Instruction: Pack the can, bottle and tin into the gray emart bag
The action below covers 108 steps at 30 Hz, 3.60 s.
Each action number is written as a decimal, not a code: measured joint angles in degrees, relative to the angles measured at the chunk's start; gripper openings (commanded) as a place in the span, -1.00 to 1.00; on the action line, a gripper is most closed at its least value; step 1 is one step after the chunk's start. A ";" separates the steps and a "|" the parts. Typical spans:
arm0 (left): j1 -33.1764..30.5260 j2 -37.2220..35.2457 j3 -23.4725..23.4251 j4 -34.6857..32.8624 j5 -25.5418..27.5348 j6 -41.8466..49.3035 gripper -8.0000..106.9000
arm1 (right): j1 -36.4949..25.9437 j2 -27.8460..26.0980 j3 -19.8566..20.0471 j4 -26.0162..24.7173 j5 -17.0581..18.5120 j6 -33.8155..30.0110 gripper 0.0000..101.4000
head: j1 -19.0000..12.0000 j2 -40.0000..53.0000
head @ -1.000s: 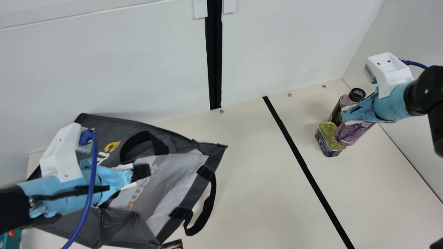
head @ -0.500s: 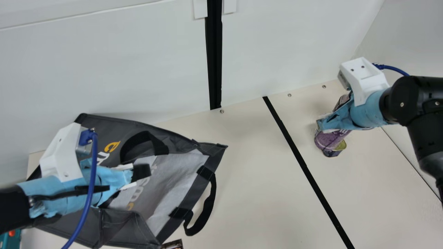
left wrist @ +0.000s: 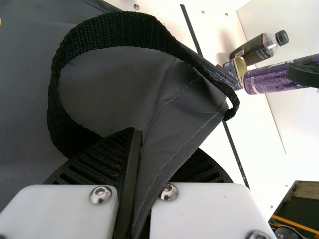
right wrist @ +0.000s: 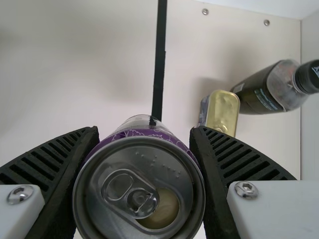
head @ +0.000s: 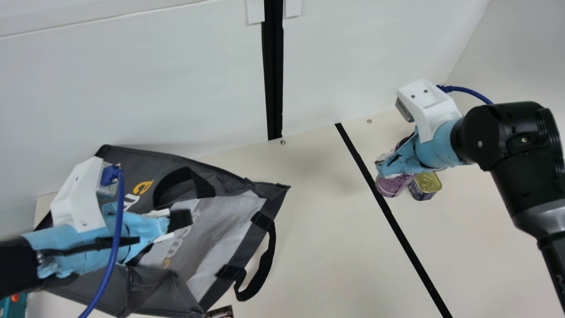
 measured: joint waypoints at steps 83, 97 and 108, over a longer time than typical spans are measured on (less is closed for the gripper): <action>0.00 0.00 0.00 0.00 0.00 0.00 -0.68 | 28.00 -10.33 7.14 11.48 -2.23 -1.82 -1.00 | 0.00 0.09; 0.00 0.00 0.00 0.00 0.00 0.00 -0.68 | 28.52 -12.01 9.35 16.80 -9.39 -5.68 -1.00 | 0.00 0.00; 0.00 0.00 0.00 0.00 0.00 0.00 -0.68 | 29.52 -12.04 12.91 20.75 -15.71 -8.72 -1.00 | 0.00 0.00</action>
